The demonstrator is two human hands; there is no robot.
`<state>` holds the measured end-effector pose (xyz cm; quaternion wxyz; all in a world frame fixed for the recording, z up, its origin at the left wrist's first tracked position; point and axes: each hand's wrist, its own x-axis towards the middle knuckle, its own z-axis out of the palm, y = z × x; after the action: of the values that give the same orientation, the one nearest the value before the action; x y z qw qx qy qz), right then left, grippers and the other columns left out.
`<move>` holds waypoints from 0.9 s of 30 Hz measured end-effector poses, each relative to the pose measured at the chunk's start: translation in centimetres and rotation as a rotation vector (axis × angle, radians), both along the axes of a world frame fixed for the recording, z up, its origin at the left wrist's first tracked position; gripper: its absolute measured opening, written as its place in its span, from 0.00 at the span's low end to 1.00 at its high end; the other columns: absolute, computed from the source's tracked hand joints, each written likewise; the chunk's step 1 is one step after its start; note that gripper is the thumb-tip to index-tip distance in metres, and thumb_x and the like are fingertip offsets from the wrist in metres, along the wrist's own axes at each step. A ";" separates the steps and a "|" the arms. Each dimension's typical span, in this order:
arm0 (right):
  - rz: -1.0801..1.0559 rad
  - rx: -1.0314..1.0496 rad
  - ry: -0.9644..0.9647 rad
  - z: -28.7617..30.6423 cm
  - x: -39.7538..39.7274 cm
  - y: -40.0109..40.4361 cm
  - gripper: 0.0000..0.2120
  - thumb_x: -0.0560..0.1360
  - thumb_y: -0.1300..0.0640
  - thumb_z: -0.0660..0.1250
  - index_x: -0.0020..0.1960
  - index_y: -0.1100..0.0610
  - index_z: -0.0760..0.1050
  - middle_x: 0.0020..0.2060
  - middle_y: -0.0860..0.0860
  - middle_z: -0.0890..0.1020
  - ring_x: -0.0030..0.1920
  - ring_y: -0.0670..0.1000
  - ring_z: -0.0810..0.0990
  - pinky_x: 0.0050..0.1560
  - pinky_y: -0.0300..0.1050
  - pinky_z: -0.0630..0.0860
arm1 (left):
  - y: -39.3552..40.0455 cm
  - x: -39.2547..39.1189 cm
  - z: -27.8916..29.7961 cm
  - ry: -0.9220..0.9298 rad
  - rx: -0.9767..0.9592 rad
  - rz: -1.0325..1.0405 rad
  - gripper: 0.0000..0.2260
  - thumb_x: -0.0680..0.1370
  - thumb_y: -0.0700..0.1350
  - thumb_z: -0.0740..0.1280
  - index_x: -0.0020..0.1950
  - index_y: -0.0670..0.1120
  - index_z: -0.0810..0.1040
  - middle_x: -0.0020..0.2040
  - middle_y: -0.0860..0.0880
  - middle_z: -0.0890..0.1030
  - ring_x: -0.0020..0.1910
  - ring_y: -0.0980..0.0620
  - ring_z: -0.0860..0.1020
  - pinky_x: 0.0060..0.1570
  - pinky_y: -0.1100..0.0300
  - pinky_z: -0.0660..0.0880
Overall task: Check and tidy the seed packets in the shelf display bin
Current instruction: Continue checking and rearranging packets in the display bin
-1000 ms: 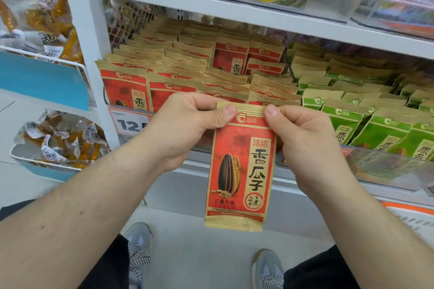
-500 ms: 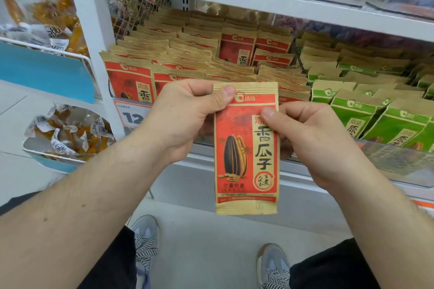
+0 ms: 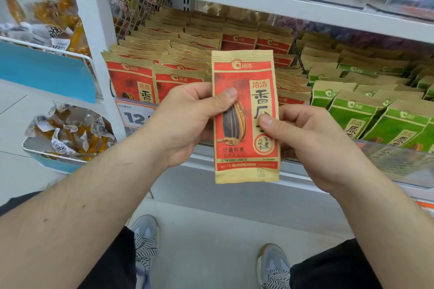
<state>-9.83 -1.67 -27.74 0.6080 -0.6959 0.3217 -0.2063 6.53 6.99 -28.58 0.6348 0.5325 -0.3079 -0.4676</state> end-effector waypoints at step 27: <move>-0.088 -0.438 -0.119 -0.3 0.1 0.9 0.21 0.66 0.66 0.77 0.53 0.48 0.79 0.34 0.53 0.83 0.32 0.45 0.81 0.35 0.38 0.79 | 0.5 0.3 -0.5 -0.421 0.071 -0.066 0.14 0.72 0.49 0.73 0.56 0.50 0.79 0.43 0.49 0.85 0.42 0.48 0.85 0.44 0.49 0.83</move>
<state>-9.76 -0.76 -27.99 0.4509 -0.7830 0.2628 -0.3383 6.84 7.47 -29.06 0.5219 0.6300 -0.4341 -0.3771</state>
